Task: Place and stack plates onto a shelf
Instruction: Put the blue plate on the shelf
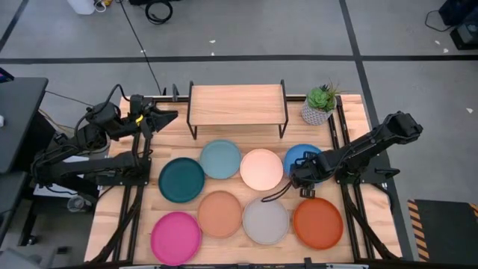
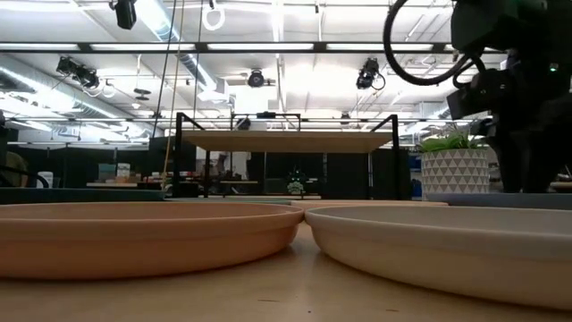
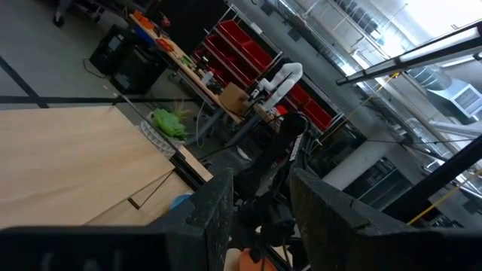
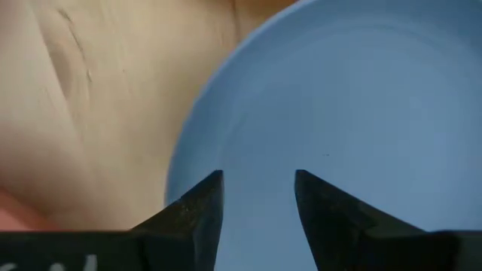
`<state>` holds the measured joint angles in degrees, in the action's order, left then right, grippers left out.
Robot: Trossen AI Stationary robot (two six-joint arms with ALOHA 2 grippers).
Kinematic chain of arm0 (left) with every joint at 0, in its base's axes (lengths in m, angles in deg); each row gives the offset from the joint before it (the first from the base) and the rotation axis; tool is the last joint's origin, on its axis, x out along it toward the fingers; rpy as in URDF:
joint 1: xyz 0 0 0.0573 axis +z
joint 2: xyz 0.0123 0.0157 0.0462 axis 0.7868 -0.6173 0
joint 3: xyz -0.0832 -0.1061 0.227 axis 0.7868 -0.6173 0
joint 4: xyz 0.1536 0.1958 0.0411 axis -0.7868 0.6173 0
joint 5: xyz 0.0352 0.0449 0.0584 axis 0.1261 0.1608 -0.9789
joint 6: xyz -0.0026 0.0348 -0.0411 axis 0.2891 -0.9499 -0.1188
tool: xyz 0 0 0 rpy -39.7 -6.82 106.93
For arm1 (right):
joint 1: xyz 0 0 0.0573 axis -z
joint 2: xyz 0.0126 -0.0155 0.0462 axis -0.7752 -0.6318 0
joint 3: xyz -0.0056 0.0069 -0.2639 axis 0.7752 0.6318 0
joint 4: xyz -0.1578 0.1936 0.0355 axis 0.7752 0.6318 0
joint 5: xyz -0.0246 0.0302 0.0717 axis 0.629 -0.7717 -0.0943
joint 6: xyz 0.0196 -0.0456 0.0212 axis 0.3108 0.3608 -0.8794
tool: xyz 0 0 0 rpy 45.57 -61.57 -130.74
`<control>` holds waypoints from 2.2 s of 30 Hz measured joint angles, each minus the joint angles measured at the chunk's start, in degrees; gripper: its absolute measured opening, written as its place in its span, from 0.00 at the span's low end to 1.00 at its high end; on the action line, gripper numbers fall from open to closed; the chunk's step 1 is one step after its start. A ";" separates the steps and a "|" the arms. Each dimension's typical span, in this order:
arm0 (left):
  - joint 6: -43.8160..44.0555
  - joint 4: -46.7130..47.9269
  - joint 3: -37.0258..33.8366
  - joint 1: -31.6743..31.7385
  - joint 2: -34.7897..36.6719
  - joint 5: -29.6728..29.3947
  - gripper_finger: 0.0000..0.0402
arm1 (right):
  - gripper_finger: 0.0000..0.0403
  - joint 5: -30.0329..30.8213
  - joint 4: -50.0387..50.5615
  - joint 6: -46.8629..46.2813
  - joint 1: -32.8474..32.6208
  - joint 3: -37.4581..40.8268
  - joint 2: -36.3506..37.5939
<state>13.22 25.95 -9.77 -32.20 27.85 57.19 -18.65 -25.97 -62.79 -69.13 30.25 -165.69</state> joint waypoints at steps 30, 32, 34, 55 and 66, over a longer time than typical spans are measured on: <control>-0.07 0.09 -0.02 0.02 -0.04 -0.10 0.35 | 0.15 0.30 -10.14 -3.64 -7.55 5.23 0.05; -0.04 0.09 -0.02 0.00 -0.04 -0.09 0.35 | 0.06 0.33 -9.52 -3.85 -7.55 5.03 0.12; 0.00 0.09 -0.02 0.01 -0.04 -0.09 0.35 | 0.04 -0.13 -6.86 -5.40 -7.39 3.93 0.16; 2.16 0.02 -0.02 0.02 -0.07 -0.23 0.35 | 0.04 6.18 41.89 -2.91 -1.16 -44.52 0.58; 4.30 -0.18 -0.02 0.01 -1.18 -1.20 0.35 | 0.04 8.78 32.11 26.15 15.13 -53.59 -4.68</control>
<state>17.53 25.77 -9.79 -32.19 26.67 55.99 -9.87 6.14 -36.65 -54.00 -23.34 -170.37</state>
